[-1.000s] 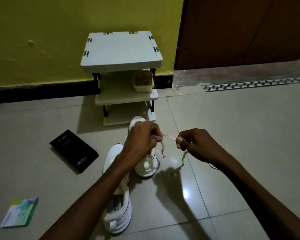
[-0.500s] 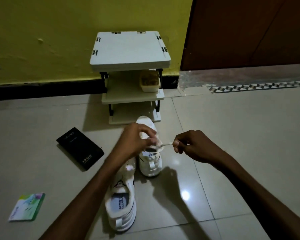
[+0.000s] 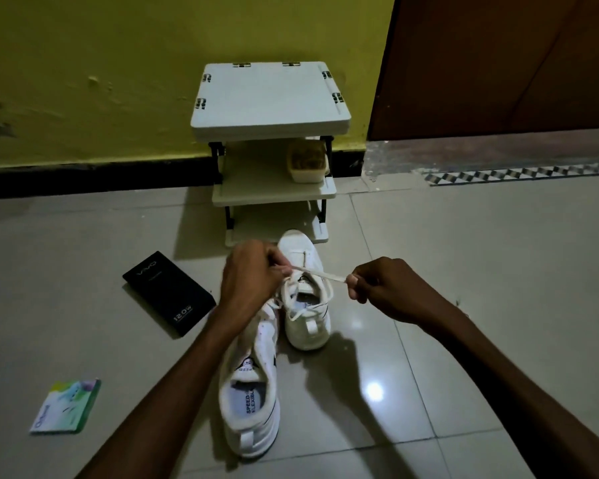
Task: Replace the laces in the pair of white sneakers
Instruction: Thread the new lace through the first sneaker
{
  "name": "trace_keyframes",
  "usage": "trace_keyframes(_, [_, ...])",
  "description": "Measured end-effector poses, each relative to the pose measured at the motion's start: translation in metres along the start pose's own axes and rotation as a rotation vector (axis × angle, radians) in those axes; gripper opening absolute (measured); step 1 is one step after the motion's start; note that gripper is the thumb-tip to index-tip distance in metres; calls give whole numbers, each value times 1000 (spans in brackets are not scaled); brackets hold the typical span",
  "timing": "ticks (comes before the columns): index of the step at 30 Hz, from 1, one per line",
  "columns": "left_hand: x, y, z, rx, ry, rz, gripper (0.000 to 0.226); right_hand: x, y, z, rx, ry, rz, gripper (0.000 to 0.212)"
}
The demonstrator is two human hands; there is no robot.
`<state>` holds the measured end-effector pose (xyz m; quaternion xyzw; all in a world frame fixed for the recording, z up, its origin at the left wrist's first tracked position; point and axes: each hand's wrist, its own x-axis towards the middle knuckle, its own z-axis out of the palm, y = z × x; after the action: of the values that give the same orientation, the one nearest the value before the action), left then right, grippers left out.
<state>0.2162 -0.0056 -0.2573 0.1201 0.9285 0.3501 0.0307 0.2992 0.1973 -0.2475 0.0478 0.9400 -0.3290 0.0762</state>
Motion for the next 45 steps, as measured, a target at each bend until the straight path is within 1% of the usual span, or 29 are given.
trace_keyframes(3, [4, -24, -12, 49, 67, -109, 23, 2, 2, 4, -7, 49, 34, 35])
trace_keyframes(5, [2, -36, -17, 69, 77, -144, 25, 3, -1, 8, 4, 84, 31, 35])
trace_keyframes(8, [-3, -43, -20, -39, 35, -119, 18, 6, -9, 13, 41, 96, 3, 33])
trace_keyframes(10, [-6, -42, -20, -122, 15, -80, 14, 8, -17, 19, 89, 86, 17, 30])
trace_keyframes(11, [-7, -40, -20, -165, 9, -60, 13, 8, -21, 23, 150, 67, 39, 30])
trace_keyframes(13, [-10, -34, -21, -245, -21, -27, 14, 7, -31, 31, 356, 12, 107, 34])
trace_keyframes(15, [-13, -28, -23, -304, -85, 22, 19, 7, -41, 37, 531, -34, 228, 41])
trace_keyframes(17, [-17, -22, -23, -305, -136, 70, 22, 10, -46, 43, 655, -77, 343, 47])
trace_keyframes(19, [-23, -17, -22, -280, -154, 94, 20, 14, -49, 47, 791, -115, 432, 46])
trace_keyframes(21, [-27, -13, -20, -283, -185, 100, 16, 19, -51, 49, 933, -111, 487, 38])
trace_keyframes(23, [-31, -11, -18, -278, -215, 95, 13, 21, -54, 50, 1054, -85, 503, 27])
trace_keyframes(25, [-33, -12, -16, -269, -232, 95, 14, 23, -55, 50, 1149, -55, 467, 17])
trace_keyframes(27, [-35, -14, -15, -268, -242, 88, 15, 25, -55, 50, 1201, -31, 406, 15])
trace_keyframes(30, [-36, -16, -16, -286, -290, 86, 15, 27, -57, 49, 1199, 6, 361, 20])
trace_keyframes(32, [-37, -16, -15, -276, -312, 95, 14, 27, -60, 48, 1190, 20, 333, 20])
trace_keyframes(34, [-38, -16, -17, -254, -250, 111, 14, 27, -61, 47, 1165, 47, 296, 21])
trace_keyframes(37, [-36, -17, -26, -284, -73, 117, 13, 22, -62, 45, 1048, 97, 194, 20])
trace_keyframes(39, [-33, -19, -33, -323, -9, 87, 18, 19, -62, 43, 932, 124, 127, 14])
trace_keyframes(41, [-30, -21, -39, -330, 17, 41, 25, 15, -63, 40, 845, 119, 73, 13])
trace_keyframes(44, [-29, -21, -44, -326, -21, 32, 44, 13, -61, 38, 727, 85, 15, 12])
trace_keyframes(45, [-28, -22, -44, -336, -42, 37, 46, 13, -61, 38, 682, 73, -1, 12])
